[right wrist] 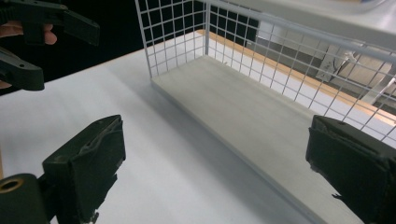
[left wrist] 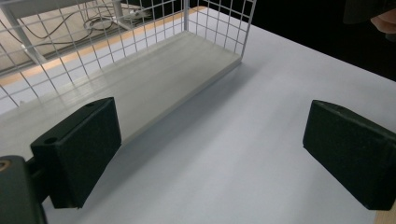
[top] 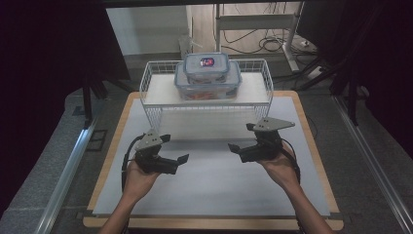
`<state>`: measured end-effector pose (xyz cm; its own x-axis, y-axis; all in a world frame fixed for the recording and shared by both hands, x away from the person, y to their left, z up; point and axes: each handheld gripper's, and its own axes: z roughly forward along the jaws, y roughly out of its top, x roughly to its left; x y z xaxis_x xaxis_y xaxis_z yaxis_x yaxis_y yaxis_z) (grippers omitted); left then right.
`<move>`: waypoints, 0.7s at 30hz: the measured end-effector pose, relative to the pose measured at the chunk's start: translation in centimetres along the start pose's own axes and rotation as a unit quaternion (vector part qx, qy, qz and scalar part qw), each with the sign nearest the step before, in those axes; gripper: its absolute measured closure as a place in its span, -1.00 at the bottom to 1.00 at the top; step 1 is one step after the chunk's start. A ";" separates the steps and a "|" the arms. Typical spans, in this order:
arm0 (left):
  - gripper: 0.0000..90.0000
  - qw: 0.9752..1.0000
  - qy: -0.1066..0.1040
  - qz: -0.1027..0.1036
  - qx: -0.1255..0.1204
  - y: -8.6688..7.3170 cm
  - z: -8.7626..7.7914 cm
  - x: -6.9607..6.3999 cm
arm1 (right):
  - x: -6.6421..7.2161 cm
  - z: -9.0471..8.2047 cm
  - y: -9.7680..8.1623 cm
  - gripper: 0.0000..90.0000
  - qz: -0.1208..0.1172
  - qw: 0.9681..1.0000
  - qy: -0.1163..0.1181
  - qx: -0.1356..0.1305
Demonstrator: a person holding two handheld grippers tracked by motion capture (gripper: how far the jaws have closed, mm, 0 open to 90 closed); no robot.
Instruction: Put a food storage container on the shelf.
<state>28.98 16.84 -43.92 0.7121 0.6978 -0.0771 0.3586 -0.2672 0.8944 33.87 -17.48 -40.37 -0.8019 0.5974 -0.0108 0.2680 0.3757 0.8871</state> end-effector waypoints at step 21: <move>-0.97 1.000 0.013 0.007 0.005 -4.6 -1.4 -2.2 | 2.5 -0.7 -4.4 -1.00 0.004 1.000 0.016 0.021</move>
<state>24.96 17.47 -47.22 0.7019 0.7104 -0.0524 0.3538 -0.2838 0.8912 30.31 -18.14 -44.00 -0.8165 0.5772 0.0121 0.2958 0.4003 0.8673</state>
